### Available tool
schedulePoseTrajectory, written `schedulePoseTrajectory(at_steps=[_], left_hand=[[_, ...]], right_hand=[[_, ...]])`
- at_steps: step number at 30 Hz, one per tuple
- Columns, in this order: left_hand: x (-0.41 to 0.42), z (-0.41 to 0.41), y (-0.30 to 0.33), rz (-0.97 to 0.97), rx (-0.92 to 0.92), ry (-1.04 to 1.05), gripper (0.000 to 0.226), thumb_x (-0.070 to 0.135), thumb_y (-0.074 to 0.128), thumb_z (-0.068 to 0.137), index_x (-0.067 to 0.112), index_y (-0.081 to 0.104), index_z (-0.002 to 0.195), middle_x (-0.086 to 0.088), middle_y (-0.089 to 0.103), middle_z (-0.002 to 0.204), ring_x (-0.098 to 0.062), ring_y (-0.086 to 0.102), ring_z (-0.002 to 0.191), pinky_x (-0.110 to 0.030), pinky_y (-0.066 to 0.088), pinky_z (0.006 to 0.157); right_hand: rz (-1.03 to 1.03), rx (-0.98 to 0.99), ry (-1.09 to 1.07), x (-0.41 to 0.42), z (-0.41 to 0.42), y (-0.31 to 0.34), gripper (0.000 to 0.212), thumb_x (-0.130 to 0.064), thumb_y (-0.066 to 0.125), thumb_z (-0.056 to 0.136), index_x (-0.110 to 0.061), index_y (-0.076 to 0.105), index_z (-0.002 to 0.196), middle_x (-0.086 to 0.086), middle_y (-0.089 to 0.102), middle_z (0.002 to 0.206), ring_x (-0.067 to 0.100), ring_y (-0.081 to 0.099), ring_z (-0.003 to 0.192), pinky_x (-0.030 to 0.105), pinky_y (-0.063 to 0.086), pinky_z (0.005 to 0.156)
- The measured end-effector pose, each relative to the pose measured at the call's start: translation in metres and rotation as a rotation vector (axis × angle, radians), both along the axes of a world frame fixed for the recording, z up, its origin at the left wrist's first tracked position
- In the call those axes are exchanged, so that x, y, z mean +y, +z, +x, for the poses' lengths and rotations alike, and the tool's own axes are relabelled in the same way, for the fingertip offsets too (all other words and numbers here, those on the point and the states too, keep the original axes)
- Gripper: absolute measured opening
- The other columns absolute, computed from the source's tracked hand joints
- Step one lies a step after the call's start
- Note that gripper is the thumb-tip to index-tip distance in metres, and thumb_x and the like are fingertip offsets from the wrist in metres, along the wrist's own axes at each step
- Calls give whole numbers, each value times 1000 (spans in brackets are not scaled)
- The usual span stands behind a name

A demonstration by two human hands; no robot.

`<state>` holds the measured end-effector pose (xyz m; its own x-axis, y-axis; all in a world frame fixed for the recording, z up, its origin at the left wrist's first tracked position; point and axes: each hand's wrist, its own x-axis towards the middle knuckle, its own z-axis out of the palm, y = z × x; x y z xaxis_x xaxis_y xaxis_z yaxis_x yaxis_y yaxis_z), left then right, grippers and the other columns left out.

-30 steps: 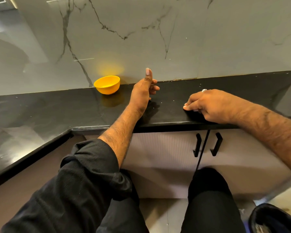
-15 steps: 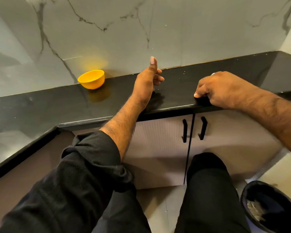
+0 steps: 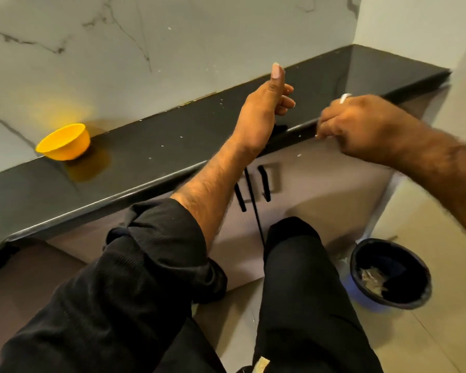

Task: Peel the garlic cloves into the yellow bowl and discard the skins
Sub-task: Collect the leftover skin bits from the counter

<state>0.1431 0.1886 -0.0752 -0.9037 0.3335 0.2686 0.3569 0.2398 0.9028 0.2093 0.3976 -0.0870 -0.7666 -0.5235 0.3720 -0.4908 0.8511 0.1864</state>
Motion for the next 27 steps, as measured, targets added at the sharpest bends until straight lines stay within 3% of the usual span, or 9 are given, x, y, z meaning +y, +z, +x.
schedulePoseTrajectory(at_steps=[4,6,9,11,13,16,18,24,27], left_hand=[[49,17,-27,21,177,-119,60,54,33,108,10,73,105,-7,76,99,-16,71,97,-42,56,92],[80,26,-53,-89,353,-148,50,48,38,110,11,71,100,-3,72,93,-18,69,94,-52,53,96],[120,43,-98,-202,514,-280,29,33,50,111,12,69,100,2,67,91,-18,65,90,-49,52,88],[144,48,-138,-279,498,-412,26,30,54,110,9,67,101,-1,66,93,-20,63,89,-44,52,86],[169,49,-184,-410,379,-467,37,43,53,107,9,67,103,-3,68,97,-21,63,92,-44,52,87],[197,43,-248,-618,132,-504,52,58,55,98,11,66,118,-6,71,114,-23,66,104,-42,56,94],[214,38,-284,-769,88,-548,56,59,60,94,15,63,129,-7,67,126,-25,64,113,-43,56,97],[241,31,-340,-977,72,-626,38,50,63,94,26,58,123,-1,61,125,-26,57,116,-45,56,92],[243,25,-355,-1016,50,-634,38,46,63,98,26,56,129,0,60,132,-25,53,123,-45,54,96]], right_hand=[[-75,-152,-274,60,50,-54,42,6,74,79,-21,82,109,6,75,110,33,68,101,46,59,91],[-127,-216,-371,82,69,-90,46,8,74,76,-23,83,108,5,76,113,32,70,102,44,59,93],[-243,-327,-496,116,89,-157,48,9,73,67,-23,85,102,1,78,110,33,72,98,42,60,92],[-377,-450,-623,135,103,-204,44,1,73,70,-27,84,102,-3,77,107,31,71,96,40,59,90],[-493,-560,-767,149,116,-253,35,-10,76,73,-31,83,100,-3,76,103,30,71,91,38,59,85],[-591,-648,-910,154,125,-318,21,-18,76,79,-27,82,98,5,77,103,35,71,92,37,58,84],[-676,-681,-980,153,125,-346,16,-20,72,82,-27,80,93,5,76,105,35,70,94,37,58,86],[-768,-990,-1100,160,102,-397,32,-15,67,95,-27,77,123,3,73,124,32,67,113,32,49,96],[-760,-1046,-1163,173,89,-425,34,-19,71,90,-23,76,123,6,75,118,33,69,107,36,54,95]])
